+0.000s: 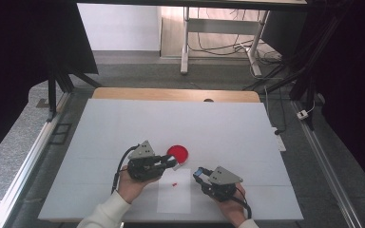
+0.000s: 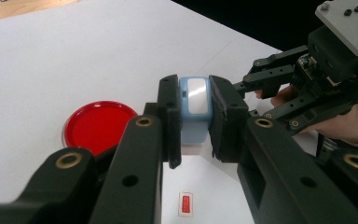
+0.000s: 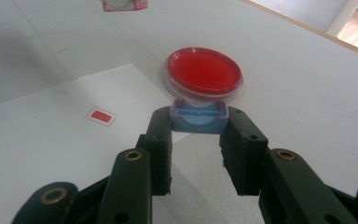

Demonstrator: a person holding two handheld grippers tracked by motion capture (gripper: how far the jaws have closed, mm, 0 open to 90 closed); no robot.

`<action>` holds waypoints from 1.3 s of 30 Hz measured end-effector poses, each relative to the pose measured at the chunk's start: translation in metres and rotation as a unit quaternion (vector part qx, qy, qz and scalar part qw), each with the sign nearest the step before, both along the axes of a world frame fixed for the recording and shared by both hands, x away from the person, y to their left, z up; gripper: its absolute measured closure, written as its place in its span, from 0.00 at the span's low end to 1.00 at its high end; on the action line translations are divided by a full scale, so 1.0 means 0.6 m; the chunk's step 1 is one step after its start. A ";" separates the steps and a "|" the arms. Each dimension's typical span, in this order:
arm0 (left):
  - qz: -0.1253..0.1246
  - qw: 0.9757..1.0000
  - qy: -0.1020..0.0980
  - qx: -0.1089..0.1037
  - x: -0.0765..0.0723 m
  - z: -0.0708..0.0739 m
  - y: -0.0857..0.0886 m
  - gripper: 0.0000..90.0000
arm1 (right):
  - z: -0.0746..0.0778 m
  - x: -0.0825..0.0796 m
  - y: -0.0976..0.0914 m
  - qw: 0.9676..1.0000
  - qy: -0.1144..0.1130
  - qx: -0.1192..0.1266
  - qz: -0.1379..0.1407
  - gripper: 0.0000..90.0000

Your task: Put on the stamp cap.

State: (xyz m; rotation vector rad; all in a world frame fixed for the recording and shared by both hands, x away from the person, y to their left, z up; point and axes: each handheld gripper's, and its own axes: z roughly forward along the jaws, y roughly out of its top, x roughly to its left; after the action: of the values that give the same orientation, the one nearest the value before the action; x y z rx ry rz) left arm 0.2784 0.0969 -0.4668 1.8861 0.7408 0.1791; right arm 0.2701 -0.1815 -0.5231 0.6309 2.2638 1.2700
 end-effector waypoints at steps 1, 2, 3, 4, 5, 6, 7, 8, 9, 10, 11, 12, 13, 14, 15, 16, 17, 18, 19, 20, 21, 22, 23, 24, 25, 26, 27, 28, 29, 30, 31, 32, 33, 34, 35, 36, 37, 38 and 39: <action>-0.001 1.000 0.000 0.000 0.000 0.000 -0.001 0.83 | 0.000 0.000 0.001 1.000 0.000 0.000 0.001 0.71; -0.001 1.000 -0.001 0.000 0.000 0.000 -0.001 0.83 | 0.000 -0.001 0.001 1.000 0.000 0.000 0.001 0.71; -0.001 1.000 -0.001 0.000 0.000 0.000 -0.002 0.83 | 0.000 -0.001 0.002 1.000 -0.001 0.000 0.001 0.71; -0.001 1.000 0.000 0.000 0.000 0.001 -0.003 0.83 | 0.000 -0.001 0.002 1.000 -0.001 0.000 0.001 0.71; -0.001 1.000 -0.001 0.000 0.001 0.001 -0.004 0.83 | 0.001 -0.001 0.002 1.000 -0.001 0.000 0.001 0.71; -0.001 1.000 -0.001 0.000 0.002 0.001 -0.005 0.83 | 0.001 -0.001 0.003 1.000 -0.001 0.001 0.000 0.71; -0.001 1.000 -0.002 0.000 0.002 0.001 -0.006 0.83 | 0.000 -0.001 0.003 1.000 -0.002 0.001 0.000 0.71; -0.001 1.000 -0.002 0.000 0.002 0.001 -0.008 0.83 | 0.000 0.000 0.004 1.000 -0.001 0.002 0.001 0.71; -0.001 1.000 -0.002 -0.001 0.003 0.002 -0.009 0.83 | 0.000 0.000 0.005 1.000 -0.001 0.003 0.001 0.71; -0.002 1.000 -0.002 -0.001 0.003 0.002 -0.011 0.83 | 0.000 -0.001 0.006 1.000 -0.001 0.003 0.001 0.71; -0.003 1.000 -0.003 0.000 0.003 0.003 -0.012 0.83 | 0.000 -0.001 0.007 1.000 -0.002 0.002 0.001 0.71; -0.003 1.000 -0.003 0.000 0.003 0.003 -0.014 0.83 | 0.001 -0.001 0.007 1.000 -0.003 -0.001 0.001 0.71; -0.004 1.000 -0.004 0.000 0.003 0.004 -0.016 0.83 | 0.000 -0.001 0.008 1.000 -0.004 0.003 0.003 0.71; -0.004 1.000 -0.004 0.000 0.003 0.005 -0.017 0.83 | 0.001 -0.001 0.008 1.000 -0.004 0.003 0.003 0.71; -0.005 1.000 -0.004 0.000 0.003 0.005 -0.019 0.83 | 0.001 -0.001 0.009 1.000 -0.003 0.004 0.002 0.71; -0.006 1.000 -0.004 0.000 0.003 0.005 -0.021 0.83 | 0.001 -0.001 0.009 1.000 -0.003 0.004 0.001 0.71; -0.006 1.000 -0.005 0.000 0.004 0.006 -0.022 0.83 | 0.001 -0.001 0.009 1.000 -0.004 0.005 0.001 0.71; -0.007 1.000 -0.006 0.001 0.004 0.006 -0.024 0.83 | 0.001 -0.001 0.009 1.000 -0.004 0.005 0.001 0.71; -0.008 1.000 -0.005 0.001 0.004 0.006 -0.026 0.83 | 0.001 -0.001 0.009 1.000 -0.004 0.005 0.001 0.71; -0.009 1.000 -0.005 0.001 0.005 0.006 -0.027 0.83 | 0.001 -0.001 0.010 1.000 -0.004 0.005 0.000 0.71; -0.009 1.000 -0.005 0.001 0.005 0.006 -0.029 0.83 | 0.001 -0.001 0.010 1.000 -0.005 0.005 0.000 0.71; -0.010 1.000 -0.005 0.001 0.006 0.006 -0.031 0.83 | 0.001 -0.001 0.010 1.000 -0.005 0.005 0.000 0.71; -0.009 1.000 -0.005 0.000 0.006 0.006 -0.032 0.83 | 0.001 -0.001 0.011 1.000 -0.005 0.005 0.000 0.71; -0.011 1.000 -0.005 0.000 0.007 0.006 -0.034 0.83 | 0.001 -0.002 0.011 1.000 -0.005 0.005 0.000 0.71; -0.011 1.000 -0.005 0.001 0.007 0.007 -0.036 0.83 | 0.001 -0.002 0.012 1.000 -0.006 0.005 0.001 0.71; -0.011 1.000 -0.006 0.000 0.007 0.007 -0.038 0.83 | 0.001 -0.002 0.013 1.000 -0.006 0.005 0.001 0.71; -0.012 1.000 -0.006 0.000 0.007 0.007 -0.040 0.83 | 0.001 -0.003 0.014 1.000 -0.006 0.006 0.000 0.71; -0.013 1.000 -0.006 0.000 0.007 0.007 -0.041 0.83 | 0.001 -0.003 0.015 1.000 -0.005 0.008 0.000 0.71; -0.013 1.000 -0.007 0.000 0.007 0.007 -0.043 0.83 | 0.001 -0.003 0.015 1.000 -0.003 0.010 -0.001 0.71; -0.012 1.000 -0.007 -0.001 0.007 0.006 -0.046 0.83 | 0.002 -0.003 0.016 1.000 -0.003 0.010 -0.001 0.71; -0.013 1.000 -0.007 -0.001 0.007 0.006 -0.048 0.83 | 0.002 -0.003 0.017 1.000 -0.003 0.011 -0.001 0.71; -0.013 1.000 -0.006 -0.002 0.007 0.006 -0.050 0.83 | 0.002 -0.003 0.018 1.000 -0.004 0.012 -0.001 0.71; -0.014 1.000 -0.007 -0.003 0.008 0.005 -0.053 0.83 | 0.002 -0.004 0.018 1.000 -0.004 0.011 -0.002 0.71; -0.014 1.000 -0.006 -0.004 0.008 0.005 -0.055 0.83 | 0.002 -0.004 0.019 1.000 -0.005 0.012 -0.003 0.71; -0.013 1.000 -0.007 -0.004 0.008 0.005 -0.057 0.83 | 0.002 -0.004 0.020 1.000 -0.006 0.013 -0.004 0.71; -0.013 1.000 -0.008 -0.004 0.008 0.005 -0.060 0.83 | 0.003 -0.004 0.020 1.000 -0.005 0.010 -0.003 0.71; -0.012 1.000 -0.009 -0.005 0.008 0.004 -0.061 0.83 | 0.003 -0.004 0.021 1.000 -0.006 0.011 -0.002 0.71; -0.012 1.000 -0.009 -0.007 0.008 0.004 -0.062 0.83 | 0.003 -0.005 0.021 1.000 -0.007 0.012 -0.003 0.71; -0.012 1.000 -0.008 -0.010 0.008 0.003 -0.063 0.83 | 0.003 -0.005 0.022 1.000 -0.008 0.012 -0.003 0.71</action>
State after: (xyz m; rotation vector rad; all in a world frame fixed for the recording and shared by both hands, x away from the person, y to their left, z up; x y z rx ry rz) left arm 0.2834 0.0589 -0.4648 1.8722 0.7066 0.1717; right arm 0.2673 -0.1682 -0.5210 0.6345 2.2346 1.2964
